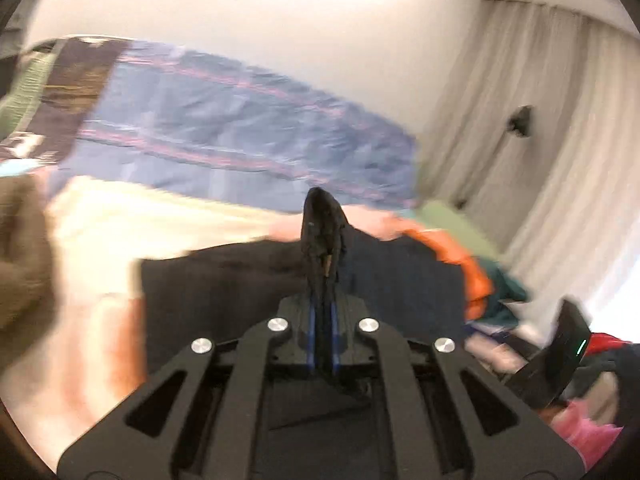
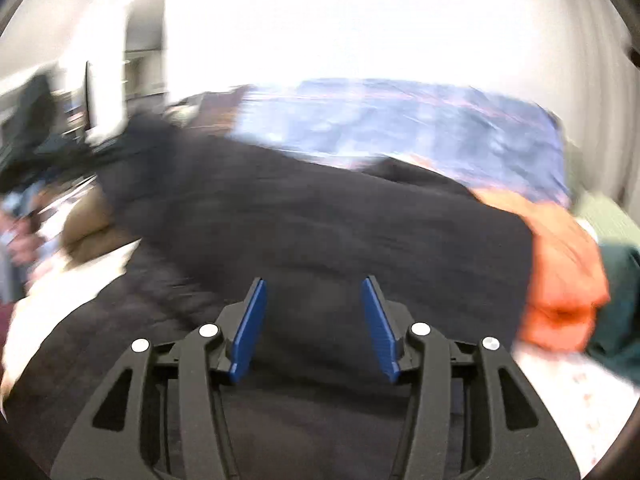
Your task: Fold large clothes
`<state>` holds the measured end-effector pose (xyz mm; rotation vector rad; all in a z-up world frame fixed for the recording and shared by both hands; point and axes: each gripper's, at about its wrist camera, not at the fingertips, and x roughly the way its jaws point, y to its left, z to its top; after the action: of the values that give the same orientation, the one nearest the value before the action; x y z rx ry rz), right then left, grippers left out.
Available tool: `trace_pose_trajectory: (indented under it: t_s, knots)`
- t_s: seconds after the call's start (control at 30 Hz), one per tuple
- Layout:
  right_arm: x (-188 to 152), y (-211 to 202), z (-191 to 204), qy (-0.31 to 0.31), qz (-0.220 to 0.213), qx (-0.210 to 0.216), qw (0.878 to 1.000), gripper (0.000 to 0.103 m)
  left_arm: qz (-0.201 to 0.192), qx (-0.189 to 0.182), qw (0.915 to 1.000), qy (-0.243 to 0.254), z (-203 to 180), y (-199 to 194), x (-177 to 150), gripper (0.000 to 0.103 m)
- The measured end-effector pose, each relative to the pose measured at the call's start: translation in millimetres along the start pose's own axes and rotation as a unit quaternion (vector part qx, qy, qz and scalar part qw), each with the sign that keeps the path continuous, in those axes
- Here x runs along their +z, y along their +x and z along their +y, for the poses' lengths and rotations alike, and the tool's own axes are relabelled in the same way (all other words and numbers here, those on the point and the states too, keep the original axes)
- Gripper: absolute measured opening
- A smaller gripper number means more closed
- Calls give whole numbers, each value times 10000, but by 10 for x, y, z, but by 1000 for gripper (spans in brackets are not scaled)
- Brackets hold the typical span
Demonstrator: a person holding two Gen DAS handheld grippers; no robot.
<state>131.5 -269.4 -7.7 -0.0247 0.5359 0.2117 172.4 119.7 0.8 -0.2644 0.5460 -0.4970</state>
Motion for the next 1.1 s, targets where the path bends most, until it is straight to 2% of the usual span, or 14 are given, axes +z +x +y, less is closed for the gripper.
trace_pose_trajectory:
  t_s: [0.07,0.13,0.2,0.23,0.33,0.37,0.4,0.47,0.57,0.67,0.8,0.87,0.97,1.1]
  knots:
    - [-64,140,-211,183,146,-593,9980,50,316,654,9974,-26,269,155,-182,9]
    - [-180,430,-339,94,560,-971,9937,50,657,1058,9921,-174,508,391,-355,11]
    - [-293,632,-409,208,937,-1020,9901,50,968,1388,9847,-422,767,586,-577,18]
    - [-339,680,-458,413,1044,-910,9895,50,1037,1436,9829,-512,855,641,-653,26]
    - [-339,520,-518,553,933,-839,9906,50,827,1580,9826,-518,860,610,-659,40]
    - [-322,437,-540,529,884,-840,9911,51,712,1640,9827,-472,825,519,-619,51]
    - [-325,342,-575,519,838,-841,9916,51,583,1672,9833,-429,774,460,-583,55]
    - [-365,129,-659,578,758,-862,9917,53,327,1558,9866,-367,689,185,-554,68]
    - [-540,-193,-927,1089,863,-737,9876,58,462,1226,9906,-405,583,-125,-742,77]
    - [-855,-463,-1159,1720,1246,-468,9761,58,1072,969,9881,-519,559,-255,-1065,79]
    - [-1242,-809,-1106,2150,1489,65,9652,58,1881,973,9749,-682,606,-459,-1623,79]
    - [-1374,-914,-1023,2131,1648,318,9625,58,1940,899,9745,-687,578,-623,-1807,79]
    - [-1495,-1004,-918,2118,1817,454,9592,58,1918,658,9760,-791,519,-843,-1906,78]
    - [-1666,-1119,-833,2387,1761,728,9522,57,2001,197,9752,-922,394,-958,-2084,76]
